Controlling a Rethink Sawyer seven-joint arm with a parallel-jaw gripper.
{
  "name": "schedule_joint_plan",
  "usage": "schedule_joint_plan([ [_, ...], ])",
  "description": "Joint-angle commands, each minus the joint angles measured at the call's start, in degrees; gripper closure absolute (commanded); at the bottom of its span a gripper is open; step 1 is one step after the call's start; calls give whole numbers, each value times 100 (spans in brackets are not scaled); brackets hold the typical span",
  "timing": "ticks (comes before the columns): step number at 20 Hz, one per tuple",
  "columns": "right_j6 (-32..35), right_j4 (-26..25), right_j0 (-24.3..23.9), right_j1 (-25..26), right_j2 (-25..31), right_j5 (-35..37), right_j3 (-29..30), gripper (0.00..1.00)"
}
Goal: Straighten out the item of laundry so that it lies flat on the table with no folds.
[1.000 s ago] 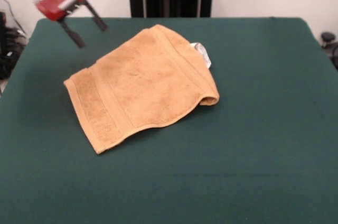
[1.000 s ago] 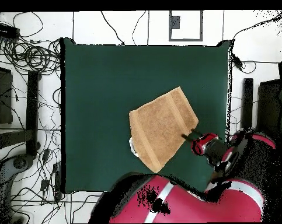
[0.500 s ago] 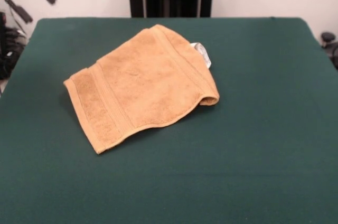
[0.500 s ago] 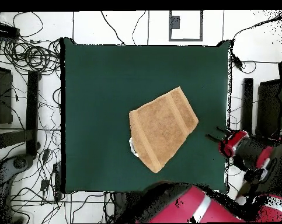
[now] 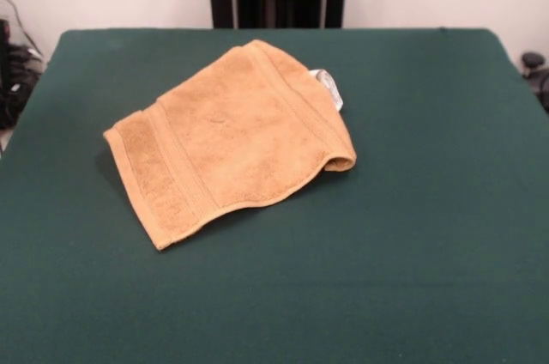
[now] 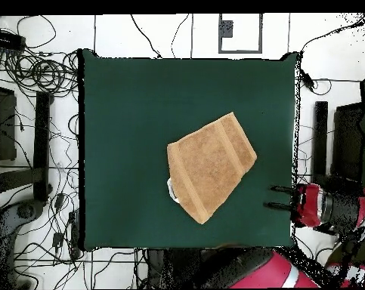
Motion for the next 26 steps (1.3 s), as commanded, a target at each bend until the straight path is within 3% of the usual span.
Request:
schedule_joint_plan([
  [1, 213, 10, 593, 402, 682, 263, 336, 0],
  [3, 104, 25, 811, 536, 298, 1188, 447, 0],
  [6, 1024, 382, 1212, 839, -468, 3012, 851, 0],
  [10, 1066, 682, 1574, 939, -833, 4264, 1309, 0],
  [18, 540, 1256, 1684, 598, -537, 5255, 1995, 0],
  [26, 466, 1387, 1850, 568, -255, 5352, 2104, 0],
])
